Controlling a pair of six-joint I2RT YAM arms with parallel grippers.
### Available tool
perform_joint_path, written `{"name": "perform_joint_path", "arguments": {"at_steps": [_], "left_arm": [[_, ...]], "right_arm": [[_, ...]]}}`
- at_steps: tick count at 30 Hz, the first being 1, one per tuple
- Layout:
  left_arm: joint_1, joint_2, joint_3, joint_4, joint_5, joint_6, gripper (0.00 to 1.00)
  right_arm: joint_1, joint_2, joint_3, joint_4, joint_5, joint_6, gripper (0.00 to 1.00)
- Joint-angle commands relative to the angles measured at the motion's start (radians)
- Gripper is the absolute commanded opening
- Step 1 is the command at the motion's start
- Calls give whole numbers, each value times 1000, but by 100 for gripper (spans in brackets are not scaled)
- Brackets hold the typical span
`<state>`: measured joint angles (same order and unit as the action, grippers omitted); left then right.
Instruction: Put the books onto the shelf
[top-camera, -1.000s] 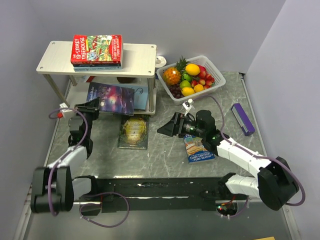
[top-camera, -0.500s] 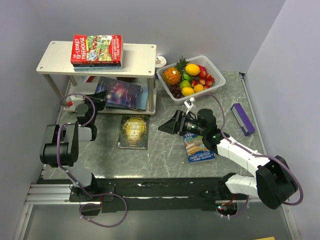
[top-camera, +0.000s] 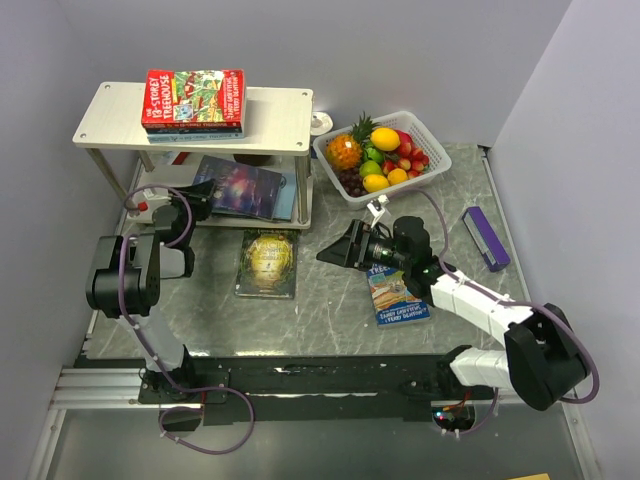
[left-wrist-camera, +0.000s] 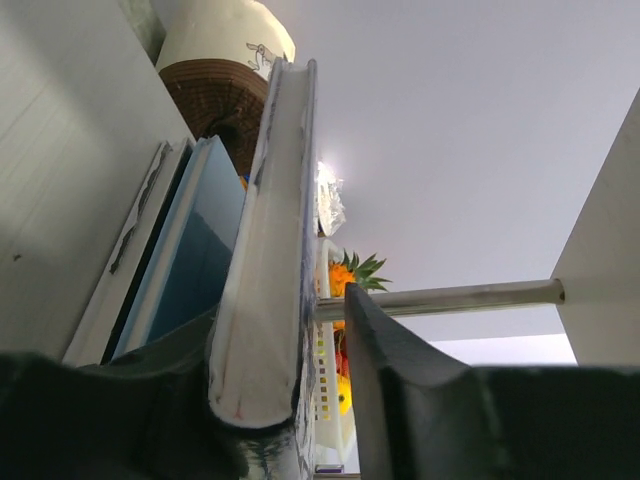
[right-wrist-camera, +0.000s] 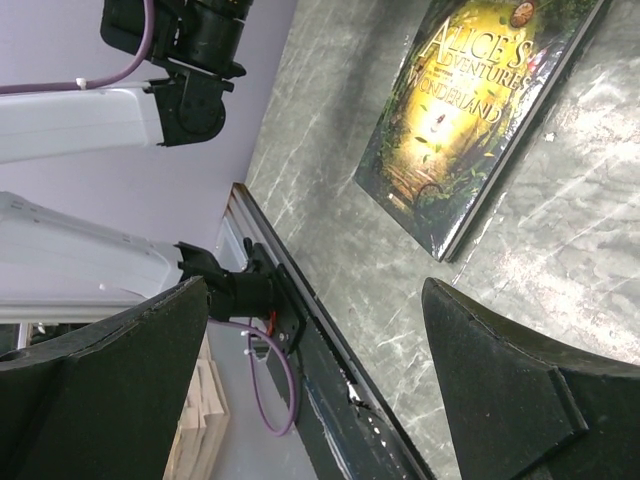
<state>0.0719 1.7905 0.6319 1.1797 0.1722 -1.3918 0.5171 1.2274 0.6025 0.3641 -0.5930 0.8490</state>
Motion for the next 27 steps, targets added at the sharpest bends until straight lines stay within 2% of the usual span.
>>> {"name": "perform_joint_path", "arguments": {"at_steps": [1, 7, 11, 14, 18, 22, 27], "left_arm": [[9, -17, 55, 271, 21, 2, 45], [12, -45, 60, 181, 44, 40, 52], [14, -105, 97, -97, 58, 138, 54], [14, -146, 120, -207, 50, 198, 54], [12, -181, 172, -452, 12, 278, 55], [12, -191, 221, -623, -8, 346, 56], [14, -180, 256, -736, -13, 382, 57]], "right_arm": [[-9, 14, 16, 67, -16, 7, 94], [-11, 29, 22, 75, -22, 15, 94], [-9, 30, 20, 76, -19, 15, 94], [-11, 40, 16, 94, -27, 27, 94], [-9, 41, 14, 105, -37, 35, 94], [-9, 34, 10, 99, -30, 32, 94], [-11, 34, 6, 105, -31, 35, 94]]}}
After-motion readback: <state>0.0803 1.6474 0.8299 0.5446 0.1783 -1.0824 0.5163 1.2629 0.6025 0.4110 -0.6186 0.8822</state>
